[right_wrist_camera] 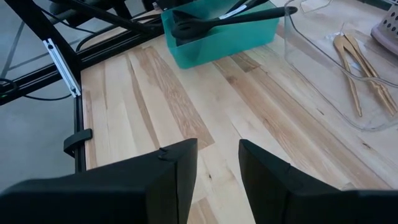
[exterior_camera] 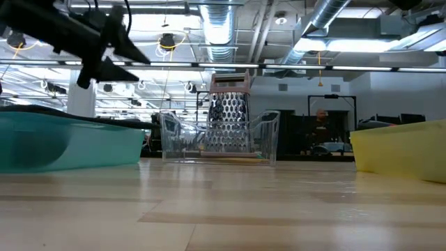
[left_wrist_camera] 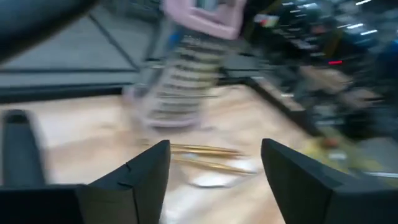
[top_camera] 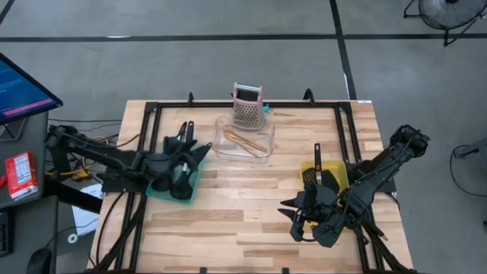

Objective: Pick & Place Kitchen Items
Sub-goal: Return to Home Position

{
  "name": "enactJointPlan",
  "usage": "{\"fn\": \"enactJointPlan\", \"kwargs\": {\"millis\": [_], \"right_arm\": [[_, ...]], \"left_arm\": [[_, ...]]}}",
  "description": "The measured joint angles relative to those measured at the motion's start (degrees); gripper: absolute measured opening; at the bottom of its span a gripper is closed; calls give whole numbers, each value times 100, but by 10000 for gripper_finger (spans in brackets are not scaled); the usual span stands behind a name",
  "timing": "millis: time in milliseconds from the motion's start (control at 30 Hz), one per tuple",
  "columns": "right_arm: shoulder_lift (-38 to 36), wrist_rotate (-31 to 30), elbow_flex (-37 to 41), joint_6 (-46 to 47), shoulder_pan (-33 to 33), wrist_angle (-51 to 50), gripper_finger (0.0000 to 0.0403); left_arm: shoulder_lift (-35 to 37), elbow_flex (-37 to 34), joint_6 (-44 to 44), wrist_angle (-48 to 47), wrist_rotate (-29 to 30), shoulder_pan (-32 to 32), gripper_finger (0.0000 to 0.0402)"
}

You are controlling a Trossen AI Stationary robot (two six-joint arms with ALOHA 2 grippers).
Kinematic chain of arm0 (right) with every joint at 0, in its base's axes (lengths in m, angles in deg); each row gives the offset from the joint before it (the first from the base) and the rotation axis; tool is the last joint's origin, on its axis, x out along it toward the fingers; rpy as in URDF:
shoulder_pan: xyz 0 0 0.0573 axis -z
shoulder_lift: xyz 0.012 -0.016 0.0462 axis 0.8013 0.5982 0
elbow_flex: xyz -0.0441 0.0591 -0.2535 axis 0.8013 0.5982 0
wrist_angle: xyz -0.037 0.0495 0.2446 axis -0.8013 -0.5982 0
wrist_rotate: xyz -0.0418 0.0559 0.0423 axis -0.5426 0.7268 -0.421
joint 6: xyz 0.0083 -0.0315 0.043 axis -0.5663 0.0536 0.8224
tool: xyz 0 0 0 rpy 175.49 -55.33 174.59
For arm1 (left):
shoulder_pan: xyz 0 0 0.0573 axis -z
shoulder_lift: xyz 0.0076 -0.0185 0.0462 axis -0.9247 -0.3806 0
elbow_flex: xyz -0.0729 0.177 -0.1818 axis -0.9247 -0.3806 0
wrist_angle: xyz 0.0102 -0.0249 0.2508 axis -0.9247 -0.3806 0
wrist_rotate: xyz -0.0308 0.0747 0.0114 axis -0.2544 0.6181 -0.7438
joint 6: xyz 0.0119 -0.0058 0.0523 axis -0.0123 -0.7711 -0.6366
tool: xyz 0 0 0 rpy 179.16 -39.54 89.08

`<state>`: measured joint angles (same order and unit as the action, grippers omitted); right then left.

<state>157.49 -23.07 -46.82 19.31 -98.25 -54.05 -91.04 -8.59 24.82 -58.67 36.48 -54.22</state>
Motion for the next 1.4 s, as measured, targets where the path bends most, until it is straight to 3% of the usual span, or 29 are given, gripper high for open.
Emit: {"fn": "enactJointPlan", "kwargs": {"millis": [200,367,467,567,667,1000,1167,1267,1400], "right_arm": [[0,-2,0,0,0,0,118],[0,-6,0,0,11,0,118],[0,-33,0,0,11,1,118],[0,-35,0,0,11,0,118],[0,-22,0,0,11,2,118],[0,-6,0,-18,72,2,118],[-19,6,0,-120,220,60,118],[-154,185,0,-754,334,522,118],[-538,920,0,-2589,568,1814,118]], "left_arm": [[877,0,-12,569,-1710,2,181],[1147,0,-186,1555,-3477,71,75],[1149,0,-730,2540,-4103,197,14],[1241,0,-1671,3426,-4622,247,7],[1490,4,-2168,3707,-5162,240,1],[2564,12,-1980,3574,-5314,237,1],[2961,345,-1896,1866,-4282,237,1],[2975,610,-1824,757,-3727,236,1],[2912,749,-1825,31,-3440,236,1]]}}
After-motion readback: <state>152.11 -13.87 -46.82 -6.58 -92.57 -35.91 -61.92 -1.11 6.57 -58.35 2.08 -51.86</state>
